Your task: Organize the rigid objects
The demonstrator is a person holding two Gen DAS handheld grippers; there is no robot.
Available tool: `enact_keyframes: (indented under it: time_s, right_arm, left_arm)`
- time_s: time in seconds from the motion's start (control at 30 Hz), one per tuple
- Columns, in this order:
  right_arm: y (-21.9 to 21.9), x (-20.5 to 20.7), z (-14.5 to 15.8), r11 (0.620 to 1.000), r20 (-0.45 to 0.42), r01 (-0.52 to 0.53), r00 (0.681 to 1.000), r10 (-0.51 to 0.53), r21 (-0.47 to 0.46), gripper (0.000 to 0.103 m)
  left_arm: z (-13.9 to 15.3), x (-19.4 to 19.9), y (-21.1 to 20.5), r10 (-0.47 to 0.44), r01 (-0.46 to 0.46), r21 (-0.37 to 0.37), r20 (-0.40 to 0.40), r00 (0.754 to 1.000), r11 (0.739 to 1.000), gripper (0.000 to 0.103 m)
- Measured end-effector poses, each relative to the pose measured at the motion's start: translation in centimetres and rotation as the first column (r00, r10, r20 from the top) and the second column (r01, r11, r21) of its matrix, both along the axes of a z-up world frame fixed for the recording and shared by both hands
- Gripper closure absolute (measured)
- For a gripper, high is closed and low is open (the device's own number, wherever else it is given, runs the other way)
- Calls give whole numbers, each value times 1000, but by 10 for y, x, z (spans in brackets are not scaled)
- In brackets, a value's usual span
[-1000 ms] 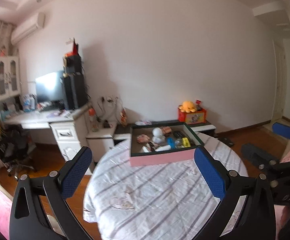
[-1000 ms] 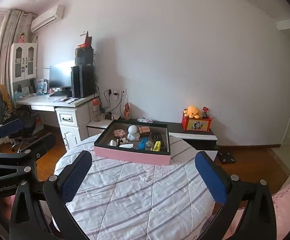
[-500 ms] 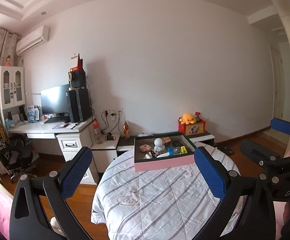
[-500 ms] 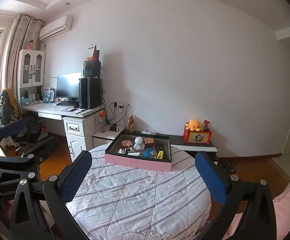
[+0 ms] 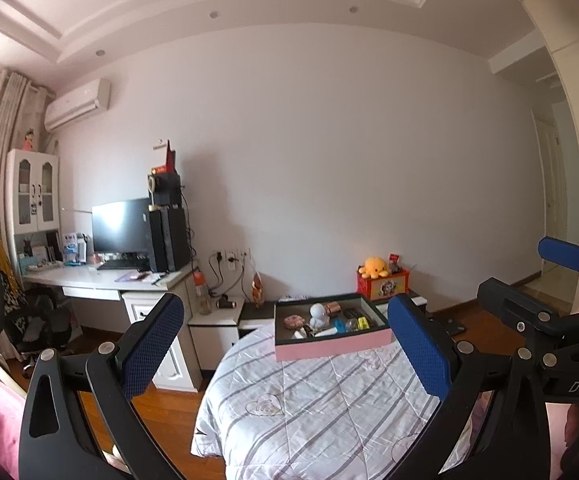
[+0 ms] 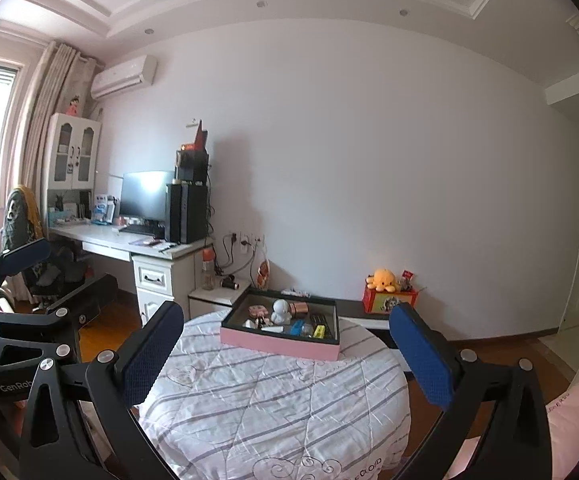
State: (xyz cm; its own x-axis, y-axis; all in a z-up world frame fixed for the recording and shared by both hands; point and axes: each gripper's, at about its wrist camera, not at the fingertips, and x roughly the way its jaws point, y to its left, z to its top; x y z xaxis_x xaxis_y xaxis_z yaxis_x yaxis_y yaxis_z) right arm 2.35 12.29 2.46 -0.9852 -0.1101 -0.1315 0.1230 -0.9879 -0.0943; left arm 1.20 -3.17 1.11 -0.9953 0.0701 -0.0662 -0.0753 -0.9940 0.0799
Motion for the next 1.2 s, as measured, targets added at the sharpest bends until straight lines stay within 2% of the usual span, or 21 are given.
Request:
enact_keyframes:
  time_s: [0.23, 0.73, 1.2]
  right_arm:
    - [-8, 14, 4, 1000, -39, -16, 999, 16, -2, 0]
    - [-23, 22, -1, 1000, -91, 18, 996, -17, 12, 0]
    - [-22, 23, -4, 1000, -81, 7, 997, -7, 3, 0]
  left_arm:
    - [4, 22, -9, 21, -21, 6, -45, 999, 1000, 0]
    - [-3, 23, -19, 21, -20, 13, -66, 998, 1000, 0]
    - [-7, 22, -19, 21, -21, 0, -64, 998, 1000, 0]
